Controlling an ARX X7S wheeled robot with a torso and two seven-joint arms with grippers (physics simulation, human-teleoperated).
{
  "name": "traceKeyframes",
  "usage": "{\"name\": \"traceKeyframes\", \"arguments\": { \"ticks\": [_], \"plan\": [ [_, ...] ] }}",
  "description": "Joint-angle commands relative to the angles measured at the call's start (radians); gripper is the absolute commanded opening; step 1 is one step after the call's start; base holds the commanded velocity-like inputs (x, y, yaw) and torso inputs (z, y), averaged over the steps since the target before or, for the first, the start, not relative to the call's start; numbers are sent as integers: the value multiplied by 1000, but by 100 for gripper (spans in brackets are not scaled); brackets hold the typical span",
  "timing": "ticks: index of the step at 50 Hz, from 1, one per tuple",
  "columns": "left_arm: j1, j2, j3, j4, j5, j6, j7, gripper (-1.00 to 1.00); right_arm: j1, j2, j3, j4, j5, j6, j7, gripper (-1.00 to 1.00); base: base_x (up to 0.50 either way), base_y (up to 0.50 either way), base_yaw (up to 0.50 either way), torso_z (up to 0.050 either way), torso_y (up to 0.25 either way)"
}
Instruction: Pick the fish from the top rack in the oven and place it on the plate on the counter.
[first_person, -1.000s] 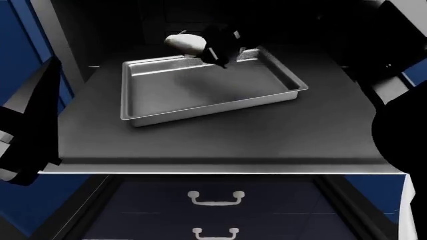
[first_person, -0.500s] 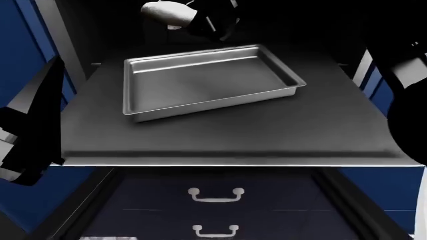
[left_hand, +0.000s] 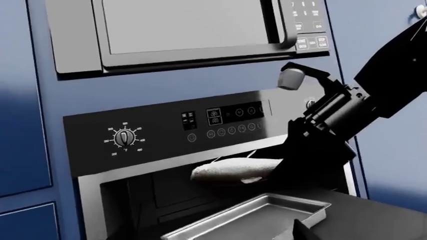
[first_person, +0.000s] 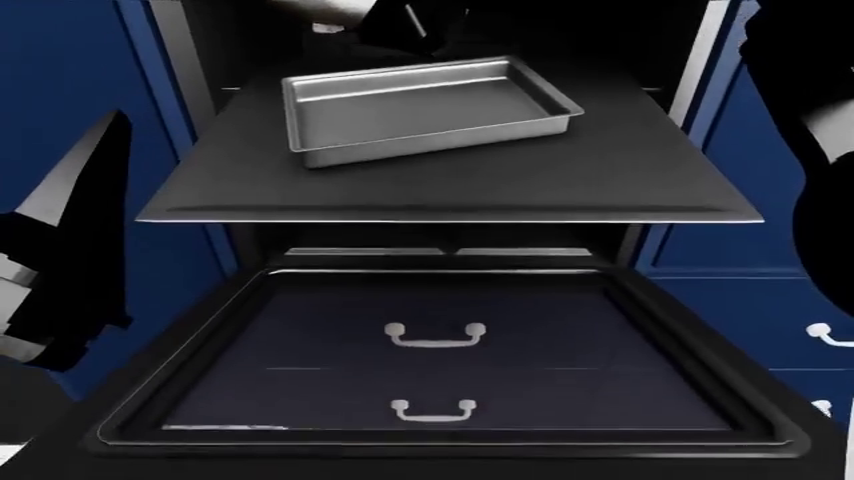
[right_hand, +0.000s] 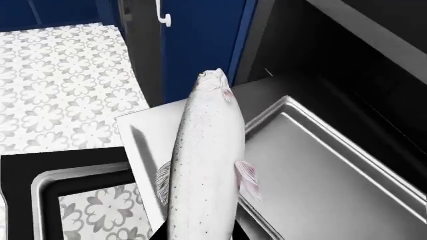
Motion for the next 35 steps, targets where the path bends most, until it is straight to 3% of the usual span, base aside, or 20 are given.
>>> {"name": "traceKeyframes", "arguments": {
  "ticks": [1, 9, 35],
  "plan": [
    [5, 8, -2, 3, 16, -4, 13, 100, 8, 0, 16, 7, 13, -23, 11, -100, -109, 39, 0, 0, 0],
    [19, 10, -9, 11, 3, 0, 1, 100, -2, 0, -1, 4, 1, -49, -5, -100, 0, 38, 0, 0, 0],
    [29, 7, -15, 14, 0, 3, 0, 100, -23, 0, 13, 30, -17, -161, 54, -100, -1, 500, 0, 0, 0]
  ]
}}
